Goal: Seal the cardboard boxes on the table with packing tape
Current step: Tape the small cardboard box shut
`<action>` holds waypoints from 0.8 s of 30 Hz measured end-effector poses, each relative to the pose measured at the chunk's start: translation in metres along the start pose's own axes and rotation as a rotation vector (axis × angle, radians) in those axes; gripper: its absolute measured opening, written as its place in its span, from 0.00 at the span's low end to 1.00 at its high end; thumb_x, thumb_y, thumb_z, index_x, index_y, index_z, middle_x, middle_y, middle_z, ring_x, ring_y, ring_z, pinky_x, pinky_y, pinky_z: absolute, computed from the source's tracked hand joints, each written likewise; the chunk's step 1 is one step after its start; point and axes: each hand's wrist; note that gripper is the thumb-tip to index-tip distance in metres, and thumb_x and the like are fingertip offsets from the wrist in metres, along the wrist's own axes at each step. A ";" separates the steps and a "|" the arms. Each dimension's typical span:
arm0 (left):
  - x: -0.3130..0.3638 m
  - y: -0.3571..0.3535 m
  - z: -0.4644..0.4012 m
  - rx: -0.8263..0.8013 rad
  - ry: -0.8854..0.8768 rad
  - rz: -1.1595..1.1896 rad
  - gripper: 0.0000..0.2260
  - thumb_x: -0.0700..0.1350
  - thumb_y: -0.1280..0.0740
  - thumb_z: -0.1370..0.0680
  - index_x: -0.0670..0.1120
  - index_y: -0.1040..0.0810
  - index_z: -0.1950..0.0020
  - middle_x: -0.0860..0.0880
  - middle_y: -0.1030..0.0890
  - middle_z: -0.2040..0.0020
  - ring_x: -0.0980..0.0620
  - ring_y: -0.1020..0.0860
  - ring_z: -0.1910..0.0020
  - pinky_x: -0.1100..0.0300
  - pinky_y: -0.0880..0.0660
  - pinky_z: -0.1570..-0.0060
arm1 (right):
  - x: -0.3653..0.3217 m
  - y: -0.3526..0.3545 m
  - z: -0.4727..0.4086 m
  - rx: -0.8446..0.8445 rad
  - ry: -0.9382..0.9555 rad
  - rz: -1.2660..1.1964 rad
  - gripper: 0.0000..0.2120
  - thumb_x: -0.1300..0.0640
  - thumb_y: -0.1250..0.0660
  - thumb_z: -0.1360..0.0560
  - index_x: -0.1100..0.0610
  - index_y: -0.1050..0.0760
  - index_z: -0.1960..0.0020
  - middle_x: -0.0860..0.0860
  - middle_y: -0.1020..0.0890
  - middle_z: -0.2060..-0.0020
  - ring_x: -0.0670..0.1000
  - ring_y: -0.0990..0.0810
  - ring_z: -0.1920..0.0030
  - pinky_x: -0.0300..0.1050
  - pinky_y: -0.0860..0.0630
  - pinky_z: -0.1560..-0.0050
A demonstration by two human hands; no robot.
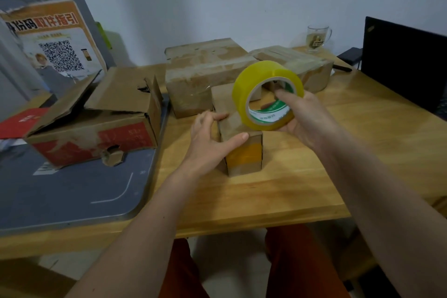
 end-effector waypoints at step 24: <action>0.028 0.001 -0.034 -0.281 -0.198 -0.197 0.35 0.52 0.21 0.31 0.58 0.32 0.27 0.55 0.29 0.31 0.56 0.37 0.28 0.50 0.35 0.28 | 0.011 0.041 -0.007 0.136 0.042 0.278 0.09 0.66 0.34 0.23 0.66 0.24 0.44 0.66 0.19 0.49 0.64 0.19 0.47 0.66 0.25 0.42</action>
Point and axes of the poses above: each hand's wrist, its own z-axis away from the middle knuckle, its own y-axis out of the back of the hand, x = y × z
